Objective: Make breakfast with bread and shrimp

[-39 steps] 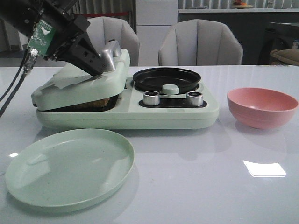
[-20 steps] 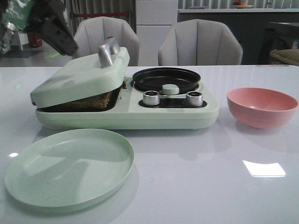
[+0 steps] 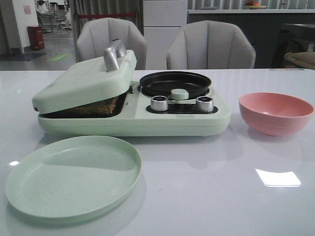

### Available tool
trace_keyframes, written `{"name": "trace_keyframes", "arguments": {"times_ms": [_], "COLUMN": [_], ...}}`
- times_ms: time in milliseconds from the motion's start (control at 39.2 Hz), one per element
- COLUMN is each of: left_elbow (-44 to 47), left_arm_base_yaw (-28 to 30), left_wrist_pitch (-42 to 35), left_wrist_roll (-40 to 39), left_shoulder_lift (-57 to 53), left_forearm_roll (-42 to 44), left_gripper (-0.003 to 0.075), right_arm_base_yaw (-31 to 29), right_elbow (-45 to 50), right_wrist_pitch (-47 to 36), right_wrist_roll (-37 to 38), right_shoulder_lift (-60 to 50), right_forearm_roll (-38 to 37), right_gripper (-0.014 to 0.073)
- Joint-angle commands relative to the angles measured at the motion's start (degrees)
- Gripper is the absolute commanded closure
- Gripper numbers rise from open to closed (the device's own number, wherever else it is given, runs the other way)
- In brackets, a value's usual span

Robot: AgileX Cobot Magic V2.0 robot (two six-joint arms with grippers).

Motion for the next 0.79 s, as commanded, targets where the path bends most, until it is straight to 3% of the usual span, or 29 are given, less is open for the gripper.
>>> {"name": "trace_keyframes", "arguments": {"times_ms": [0,255,332,765], "left_elbow": [3.75,23.91,27.49,38.08], "left_arm_base_yaw": [0.1,0.1,0.1,-0.08], "left_wrist_pitch": [-9.41,-27.21,-29.46,-18.08], "left_wrist_roll": [-1.89,-4.04,-4.55,-4.55], "left_shoulder_lift": [-6.5,-22.55,-27.19,-46.72], "left_forearm_roll": [-0.32,-2.52,-3.66,-6.99], "left_gripper": [0.0534,0.0535,0.0535,0.0535], "right_arm_base_yaw": [-0.25,-0.25,-0.25,-0.25], "right_elbow": [-1.58,-1.58,-1.58,-1.58], "right_wrist_pitch": [-4.8,-4.8,-4.8,-4.8], "right_wrist_roll": [0.1,0.1,0.1,0.1], "right_shoulder_lift": [0.66,0.66,0.66,0.66], "right_forearm_roll": [-0.16,-0.16,-0.16,-0.16], "right_gripper": [0.0104,0.0104,0.0104,0.0104]}}
